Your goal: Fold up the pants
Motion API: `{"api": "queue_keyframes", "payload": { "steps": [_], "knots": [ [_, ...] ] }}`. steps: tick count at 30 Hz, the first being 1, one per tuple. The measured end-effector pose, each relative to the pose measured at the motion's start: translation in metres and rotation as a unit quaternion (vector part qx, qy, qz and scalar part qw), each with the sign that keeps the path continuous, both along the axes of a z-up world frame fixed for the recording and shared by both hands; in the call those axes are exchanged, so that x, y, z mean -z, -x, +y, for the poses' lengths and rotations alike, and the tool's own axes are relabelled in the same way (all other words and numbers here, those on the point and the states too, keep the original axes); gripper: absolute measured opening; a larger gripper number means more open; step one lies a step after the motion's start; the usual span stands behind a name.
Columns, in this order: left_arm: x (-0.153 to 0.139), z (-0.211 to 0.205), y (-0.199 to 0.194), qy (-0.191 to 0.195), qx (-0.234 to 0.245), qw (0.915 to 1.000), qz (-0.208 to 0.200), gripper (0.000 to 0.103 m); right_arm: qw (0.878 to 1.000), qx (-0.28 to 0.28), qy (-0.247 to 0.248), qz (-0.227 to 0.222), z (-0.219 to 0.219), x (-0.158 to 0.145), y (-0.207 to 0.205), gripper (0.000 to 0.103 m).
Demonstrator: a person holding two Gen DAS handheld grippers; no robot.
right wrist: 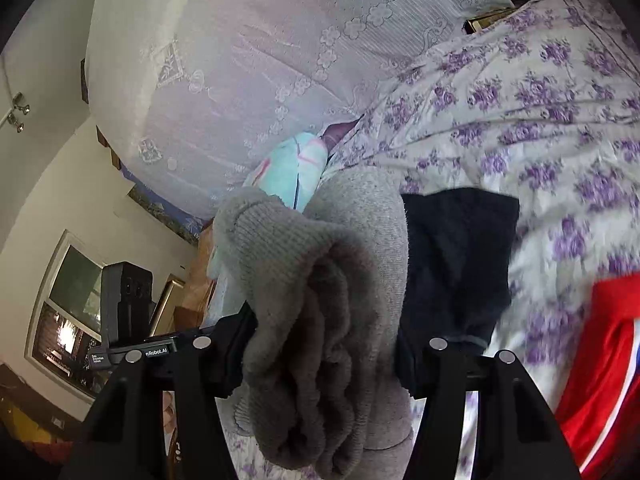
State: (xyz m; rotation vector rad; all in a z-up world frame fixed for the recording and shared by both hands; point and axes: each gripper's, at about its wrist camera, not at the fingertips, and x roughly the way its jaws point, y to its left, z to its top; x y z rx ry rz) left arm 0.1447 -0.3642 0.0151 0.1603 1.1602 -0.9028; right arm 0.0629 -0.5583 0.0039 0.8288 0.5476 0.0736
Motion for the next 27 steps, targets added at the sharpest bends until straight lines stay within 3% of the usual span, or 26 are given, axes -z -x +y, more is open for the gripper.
{"api": "queue_keyframes", "payload": {
  "steps": [2, 3, 4, 6, 7, 9, 14, 16, 17, 19, 20, 21, 22, 23, 25, 27],
  "knots": [
    [0.004, -0.019, -0.022, -0.005, -0.009, 0.9999, 0.000, 0.041, 1.000, 0.011, 0.000, 0.006, -0.019, 0.010, -0.022, 0.064],
    [0.012, -0.032, -0.035, -0.014, -0.015, 0.9998, -0.001, 0.048, 0.999, 0.032, 0.016, 0.025, -0.033, 0.021, -0.037, 0.067],
    [0.022, -0.043, -0.046, -0.034, -0.023, 0.9991, -0.006, 0.061, 0.996, 0.057, 0.038, 0.050, -0.040, 0.030, -0.045, 0.069],
    [0.050, -0.054, -0.067, -0.096, -0.082, 0.9915, -0.034, 0.066, 0.981, 0.124, 0.096, 0.114, -0.051, 0.047, -0.051, 0.070],
    [0.058, -0.056, -0.071, -0.109, -0.089, 0.9895, -0.034, 0.065, 0.977, 0.140, 0.109, 0.117, -0.053, 0.049, -0.046, 0.071],
    [0.070, -0.050, -0.073, -0.113, -0.091, 0.9892, -0.022, 0.065, 0.978, 0.150, 0.123, 0.081, -0.045, 0.040, -0.031, 0.071],
    [0.051, -0.048, -0.059, -0.101, -0.090, 0.9866, -0.091, 0.067, 0.945, 0.144, 0.293, 0.028, 0.007, -0.012, -0.027, 0.071],
    [0.045, -0.058, -0.054, -0.100, -0.092, 0.9850, -0.107, 0.087, 0.936, 0.126, 0.329, 0.024, 0.021, -0.022, -0.044, 0.071],
    [0.048, -0.066, -0.052, -0.111, -0.092, 0.9830, -0.114, 0.091, 0.931, 0.117, 0.344, 0.026, 0.026, -0.021, -0.057, 0.070],
    [0.065, -0.080, -0.049, -0.152, -0.080, 0.9768, -0.127, 0.092, 0.927, 0.097, 0.358, 0.060, 0.028, -0.003, -0.080, 0.070],
    [0.087, -0.088, -0.048, -0.193, -0.067, 0.9697, -0.133, 0.096, 0.924, 0.076, 0.358, 0.109, 0.026, 0.021, -0.097, 0.070],
    [0.099, -0.088, -0.047, -0.202, -0.071, 0.9668, -0.140, 0.099, 0.918, 0.062, 0.361, 0.152, 0.024, 0.048, -0.108, 0.071],
    [0.105, -0.083, -0.045, -0.191, -0.077, 0.9680, -0.143, 0.099, 0.907, 0.074, 0.386, 0.151, 0.027, 0.064, -0.107, 0.074],
    [0.109, -0.076, -0.045, -0.168, -0.083, 0.9732, -0.133, 0.099, 0.904, 0.086, 0.400, 0.121, 0.028, 0.070, -0.099, 0.077],
    [0.110, -0.070, -0.048, -0.159, -0.089, 0.9771, -0.110, 0.099, 0.922, 0.104, 0.352, 0.122, 0.017, 0.068, -0.093, 0.079],
    [0.111, -0.067, -0.053, -0.153, -0.094, 0.9796, -0.091, 0.099, 0.943, 0.101, 0.283, 0.140, 0.000, 0.073, -0.096, 0.088]
  ]
}}
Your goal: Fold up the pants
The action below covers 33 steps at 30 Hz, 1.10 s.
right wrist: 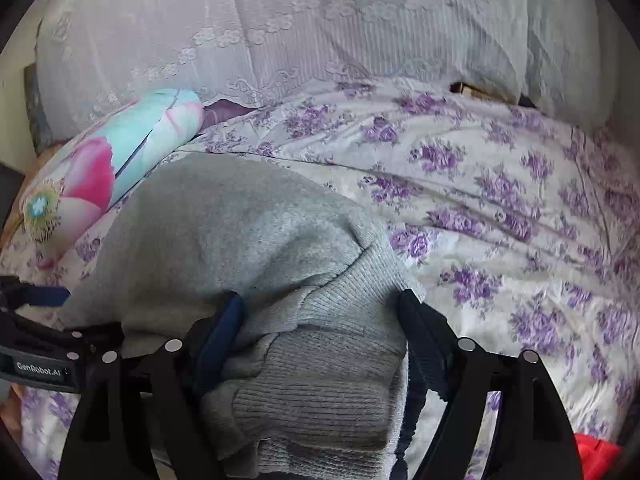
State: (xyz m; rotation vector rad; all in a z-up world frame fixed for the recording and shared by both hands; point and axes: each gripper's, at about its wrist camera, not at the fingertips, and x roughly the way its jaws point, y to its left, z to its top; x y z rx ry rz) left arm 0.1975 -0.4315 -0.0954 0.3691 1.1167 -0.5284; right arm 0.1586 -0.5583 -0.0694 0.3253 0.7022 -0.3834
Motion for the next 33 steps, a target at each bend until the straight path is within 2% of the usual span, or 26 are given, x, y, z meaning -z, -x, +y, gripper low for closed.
{"api": "queue_keyframes", "payload": {
  "steps": [2, 3, 5, 9, 11, 12, 14, 15, 16, 17, 21, 25, 30, 32, 33],
  "knots": [
    [0.001, 0.004, -0.003, 0.014, -0.004, 0.9998, 0.013, 0.099, 0.992, 0.021, -0.126, -0.015, -0.027, 0.015, 0.006, 0.095],
    [-0.001, 0.008, -0.003, 0.025, -0.006, 0.9994, 0.024, 0.099, 0.989, 0.024, -0.147, -0.018, -0.029, 0.014, 0.009, 0.095],
    [-0.008, 0.014, 0.000, 0.028, -0.014, 0.9991, 0.029, 0.099, 0.990, 0.027, -0.139, -0.029, -0.022, -0.004, 0.021, 0.095],
    [-0.039, 0.024, 0.027, 0.009, 0.001, 0.9987, -0.050, 0.098, 0.994, 0.031, -0.037, -0.093, 0.016, -0.059, 0.065, 0.096],
    [-0.056, 0.029, 0.043, 0.009, 0.010, 0.9963, -0.085, 0.098, 0.995, 0.027, -0.001, -0.101, 0.029, -0.068, 0.078, 0.100],
    [-0.063, 0.031, 0.050, 0.012, 0.014, 0.9953, -0.095, 0.098, 0.996, 0.018, 0.013, -0.082, 0.036, -0.065, 0.077, 0.099],
    [-0.076, 0.037, 0.064, 0.019, 0.022, 0.9937, -0.108, 0.098, 1.000, 0.004, 0.023, 0.008, 0.040, -0.039, 0.062, 0.099],
    [-0.084, 0.040, 0.070, 0.020, 0.022, 0.9930, -0.114, 0.098, 0.995, 0.004, 0.018, 0.101, 0.040, -0.012, 0.049, 0.099],
    [-0.090, 0.043, 0.076, 0.021, 0.022, 0.9926, -0.117, 0.098, 0.989, 0.009, 0.009, 0.144, 0.042, 0.004, 0.046, 0.099],
    [-0.095, 0.046, 0.079, 0.022, 0.022, 0.9924, -0.119, 0.098, 0.987, 0.015, 0.003, 0.159, 0.045, 0.011, 0.051, 0.099],
    [-0.123, 0.069, 0.100, 0.028, 0.018, 0.9883, -0.149, 0.098, 0.994, 0.031, 0.033, 0.097, 0.073, -0.006, 0.104, 0.099],
    [-0.144, 0.089, 0.117, 0.041, 0.001, 0.9853, -0.166, 0.098, 0.996, 0.030, 0.012, 0.088, 0.096, -0.011, 0.144, 0.099],
    [-0.161, 0.115, 0.138, 0.051, -0.024, 0.9847, -0.165, 0.098, 0.996, 0.025, 0.029, 0.080, 0.127, -0.026, 0.189, 0.099],
    [-0.167, 0.125, 0.147, 0.046, -0.032, 0.9836, -0.171, 0.098, 0.997, 0.039, 0.043, 0.054, 0.130, -0.041, 0.206, 0.099],
    [-0.171, 0.130, 0.152, 0.047, -0.032, 0.9835, -0.172, 0.098, 0.998, 0.043, 0.044, 0.024, 0.133, -0.056, 0.217, 0.099]
  ]
}}
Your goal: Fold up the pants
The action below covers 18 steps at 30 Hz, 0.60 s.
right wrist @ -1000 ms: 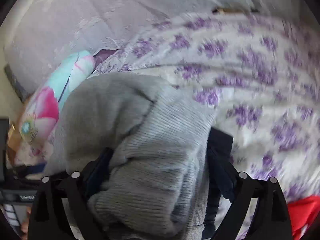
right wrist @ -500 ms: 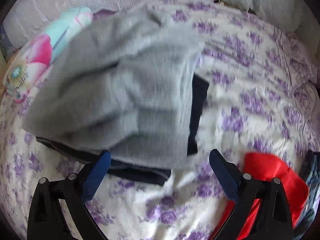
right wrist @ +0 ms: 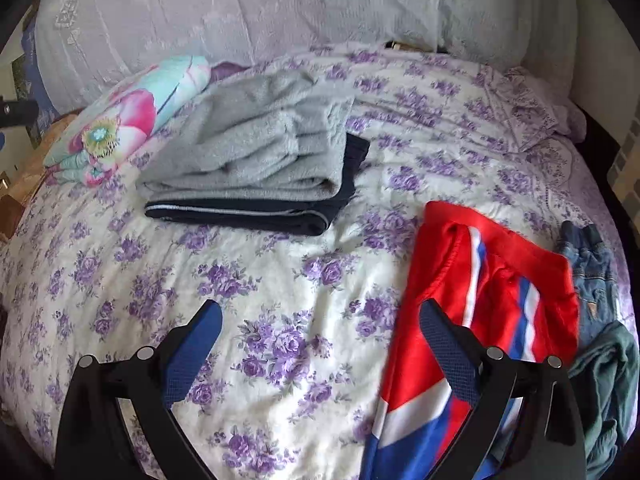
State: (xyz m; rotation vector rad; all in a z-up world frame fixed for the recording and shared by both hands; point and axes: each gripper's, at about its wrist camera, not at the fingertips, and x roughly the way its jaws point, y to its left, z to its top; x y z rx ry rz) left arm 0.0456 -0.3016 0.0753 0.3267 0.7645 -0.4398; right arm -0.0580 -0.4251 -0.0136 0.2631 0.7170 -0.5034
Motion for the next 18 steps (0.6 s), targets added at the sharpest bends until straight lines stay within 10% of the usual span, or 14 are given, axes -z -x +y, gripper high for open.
{"api": "queue_keyframes", "payload": {
  "steps": [5, 18],
  "knots": [
    [-0.019, 0.011, 0.018, 0.034, 0.018, 0.9991, 0.020, 0.098, 0.994, -0.024, -0.002, -0.106, 0.010, -0.068, 0.014, 0.099],
    [-0.042, 0.020, 0.061, 0.014, 0.033, 0.9992, -0.015, 0.098, 0.993, -0.020, 0.057, -0.106, 0.051, -0.137, -0.005, 0.099]
  ]
}}
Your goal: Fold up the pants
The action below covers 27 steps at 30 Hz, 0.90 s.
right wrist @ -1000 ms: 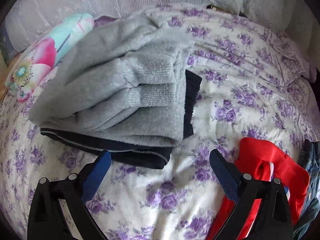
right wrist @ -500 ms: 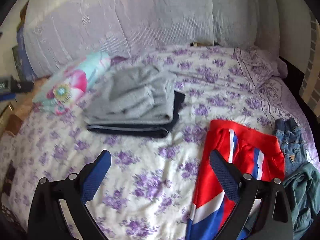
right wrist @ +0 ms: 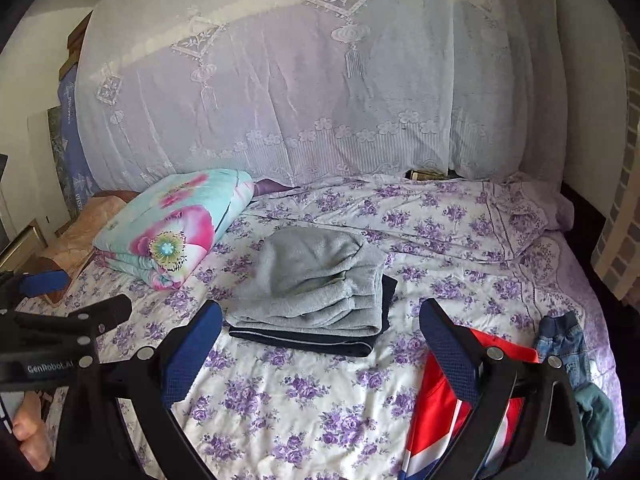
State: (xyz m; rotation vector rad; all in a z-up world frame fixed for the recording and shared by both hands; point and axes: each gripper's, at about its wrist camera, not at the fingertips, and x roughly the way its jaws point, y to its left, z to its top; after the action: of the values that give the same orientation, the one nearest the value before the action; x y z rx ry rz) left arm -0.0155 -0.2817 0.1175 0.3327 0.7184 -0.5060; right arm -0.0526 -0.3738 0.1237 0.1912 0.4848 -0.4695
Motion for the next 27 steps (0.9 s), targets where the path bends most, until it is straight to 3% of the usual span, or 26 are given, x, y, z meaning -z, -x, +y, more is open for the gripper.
{"api": "queue_keyframes", "payload": {
  "steps": [27],
  "knots": [
    [-0.011, 0.007, 0.003, 0.004, -0.011, 0.9999, 0.001, 0.098, 0.999, -0.013, -0.030, 0.011, 0.006, -0.003, -0.001, 0.099]
  ]
}}
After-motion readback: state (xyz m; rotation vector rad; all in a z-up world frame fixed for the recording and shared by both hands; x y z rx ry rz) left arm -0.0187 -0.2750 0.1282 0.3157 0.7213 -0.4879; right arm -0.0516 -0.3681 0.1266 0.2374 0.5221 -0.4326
